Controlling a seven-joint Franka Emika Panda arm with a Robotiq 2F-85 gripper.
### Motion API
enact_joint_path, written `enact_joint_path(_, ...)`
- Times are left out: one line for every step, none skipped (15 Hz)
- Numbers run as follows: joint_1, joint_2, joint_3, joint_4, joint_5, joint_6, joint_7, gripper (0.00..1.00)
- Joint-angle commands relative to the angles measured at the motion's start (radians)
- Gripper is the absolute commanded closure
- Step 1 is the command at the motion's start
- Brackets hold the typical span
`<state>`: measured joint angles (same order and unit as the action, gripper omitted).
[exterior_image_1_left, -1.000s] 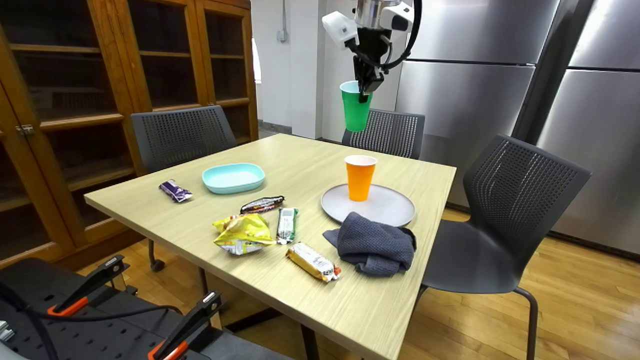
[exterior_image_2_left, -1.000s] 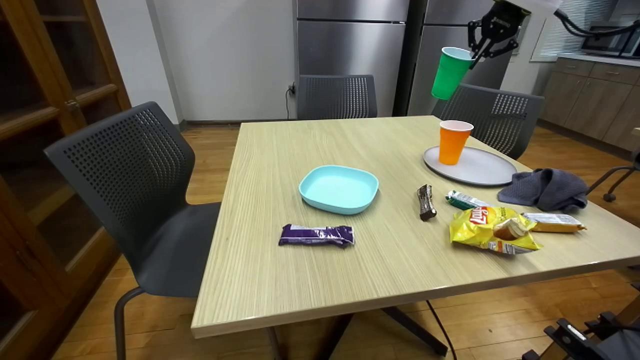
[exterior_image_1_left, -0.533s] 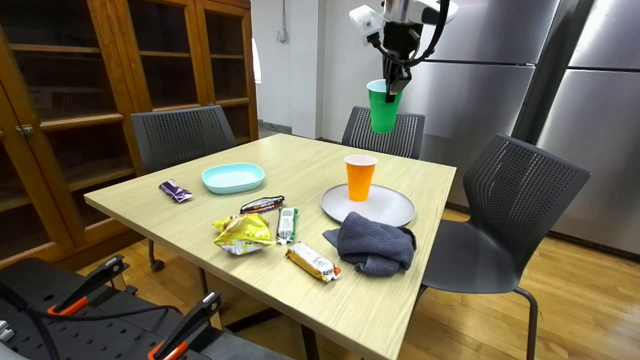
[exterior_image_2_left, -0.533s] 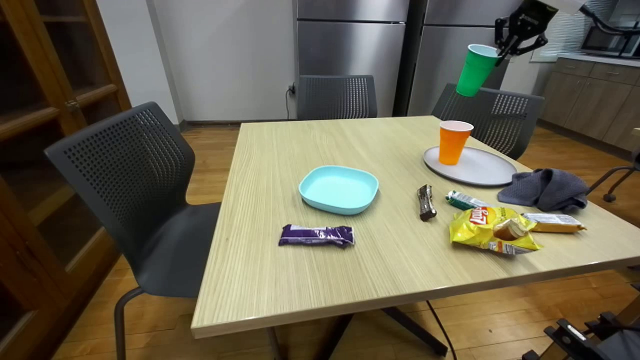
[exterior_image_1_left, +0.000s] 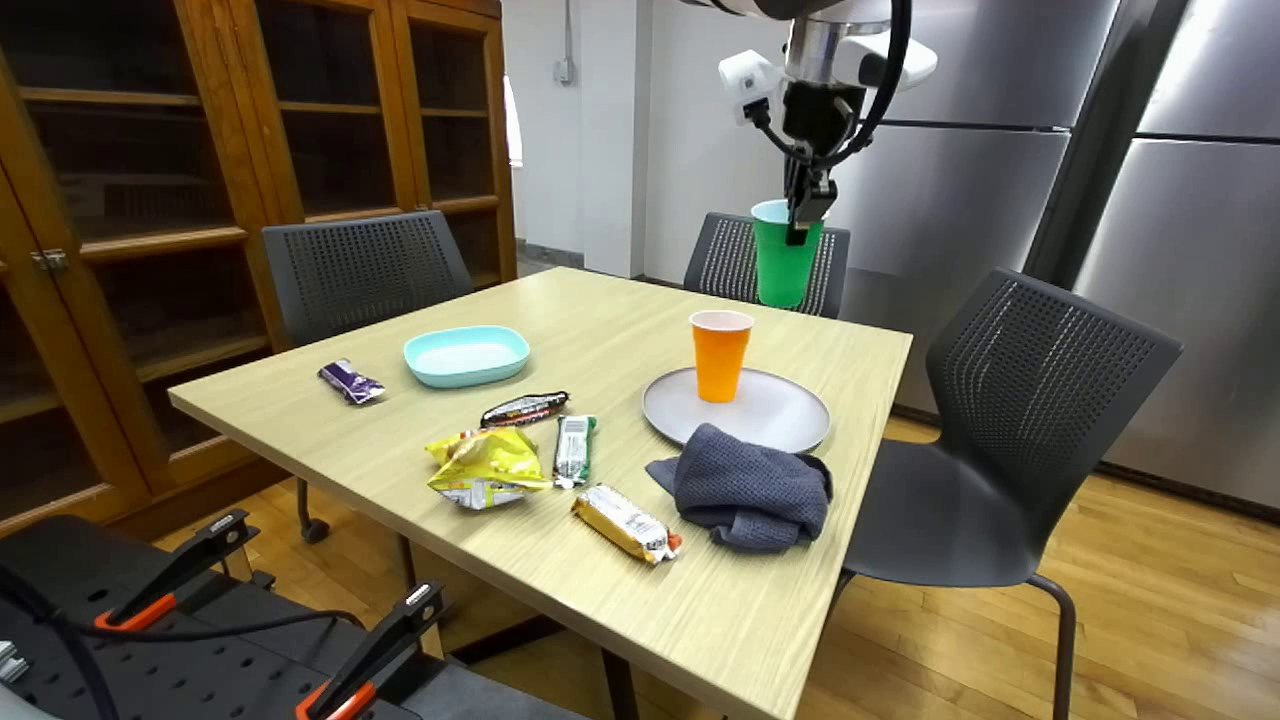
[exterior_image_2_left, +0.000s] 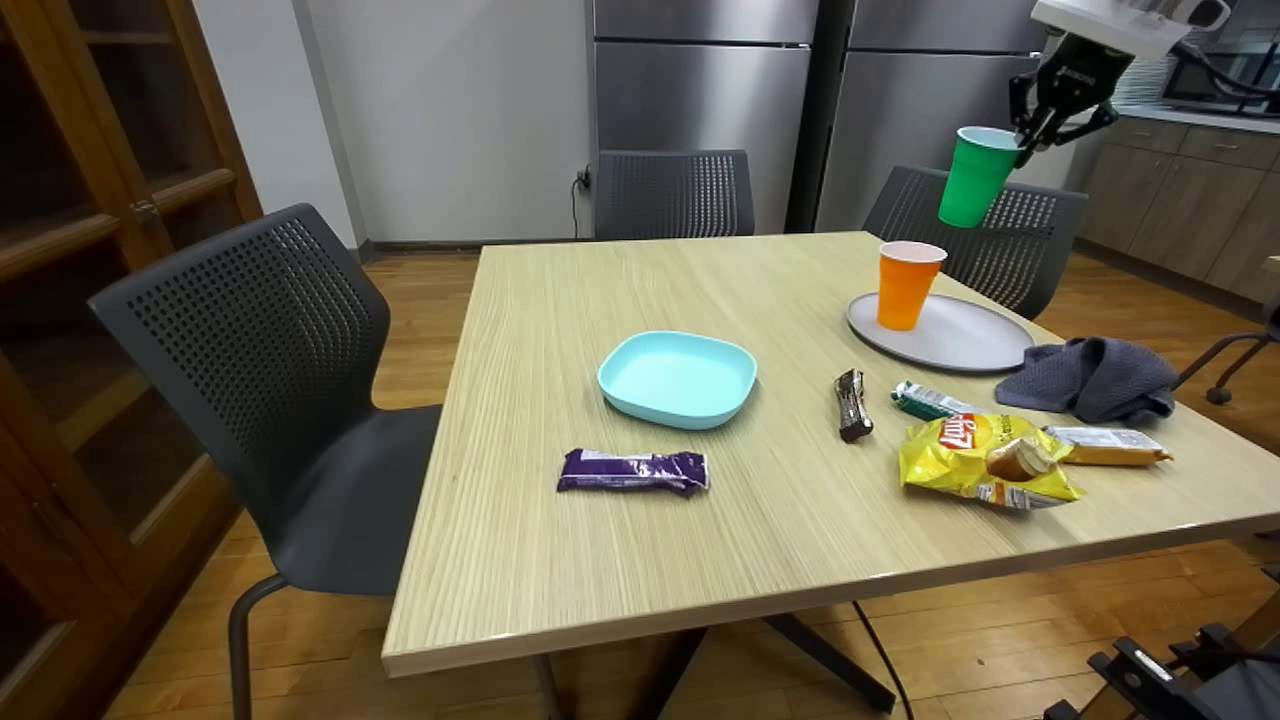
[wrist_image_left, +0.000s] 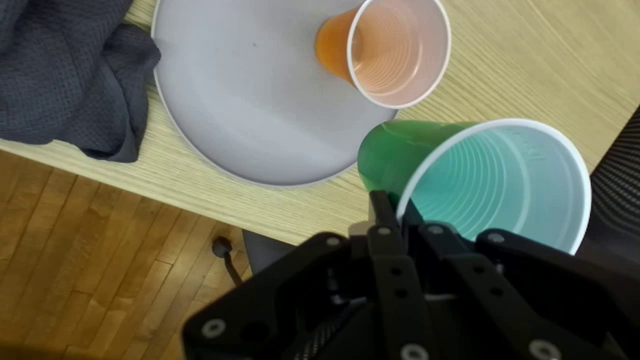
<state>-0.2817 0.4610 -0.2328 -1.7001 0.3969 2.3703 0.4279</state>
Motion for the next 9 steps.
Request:
enact_joint_path(0.012,0.037,-0.022,0.017,-0.041,-0.03,0.097,0.99)
enact_joint_path(0.014,0.047,-0.025,0.017,-0.046,-0.031,0.116,0.99)
enact_joint_path(0.016,0.055,-0.028,0.017,-0.05,-0.03,0.132,0.99)
enact_joint_path(0.014,0.061,-0.03,0.018,-0.05,-0.033,0.144,0.99)
enact_joint_path(0.014,0.068,-0.033,0.018,-0.05,-0.032,0.158,0.99)
enact_joint_path(0.012,0.075,-0.036,0.023,-0.05,-0.041,0.17,0.99)
enact_joint_path(0.012,0.08,-0.038,0.021,-0.051,-0.04,0.183,0.99)
enact_joint_path(0.012,0.086,-0.041,0.02,-0.053,-0.043,0.193,0.99)
enact_joint_path(0.01,0.093,-0.041,0.021,-0.051,-0.049,0.2,0.99)
